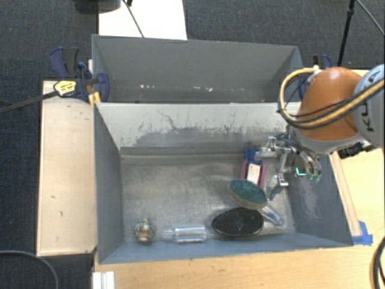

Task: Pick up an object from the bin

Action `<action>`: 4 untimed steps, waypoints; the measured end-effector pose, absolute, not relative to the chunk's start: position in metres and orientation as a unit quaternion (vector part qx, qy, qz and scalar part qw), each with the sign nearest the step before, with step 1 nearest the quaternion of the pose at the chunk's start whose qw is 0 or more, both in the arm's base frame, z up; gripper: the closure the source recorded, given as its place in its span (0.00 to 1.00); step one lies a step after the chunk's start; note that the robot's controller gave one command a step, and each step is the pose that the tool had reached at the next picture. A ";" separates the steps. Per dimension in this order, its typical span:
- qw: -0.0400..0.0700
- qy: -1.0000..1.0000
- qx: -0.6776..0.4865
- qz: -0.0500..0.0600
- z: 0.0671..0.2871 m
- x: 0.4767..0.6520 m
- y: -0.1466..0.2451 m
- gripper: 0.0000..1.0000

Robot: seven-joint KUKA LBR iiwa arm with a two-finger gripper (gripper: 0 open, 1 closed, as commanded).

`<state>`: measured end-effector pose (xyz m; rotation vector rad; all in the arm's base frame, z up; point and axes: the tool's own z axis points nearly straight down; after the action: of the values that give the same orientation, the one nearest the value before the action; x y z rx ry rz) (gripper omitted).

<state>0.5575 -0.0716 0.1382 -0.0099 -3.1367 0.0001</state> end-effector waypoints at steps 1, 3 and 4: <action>0.000 -0.998 0.056 0.002 0.090 0.580 -0.043 0.00; -0.009 -1.000 -0.009 0.000 0.077 0.561 0.001 1.00; -0.005 -0.990 0.141 0.000 0.217 0.549 0.014 1.00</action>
Offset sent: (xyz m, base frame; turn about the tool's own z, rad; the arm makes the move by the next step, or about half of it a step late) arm 0.0247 0.0385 -0.0682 -0.1307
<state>0.5494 0.0136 0.2173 0.4445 -3.1206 0.0010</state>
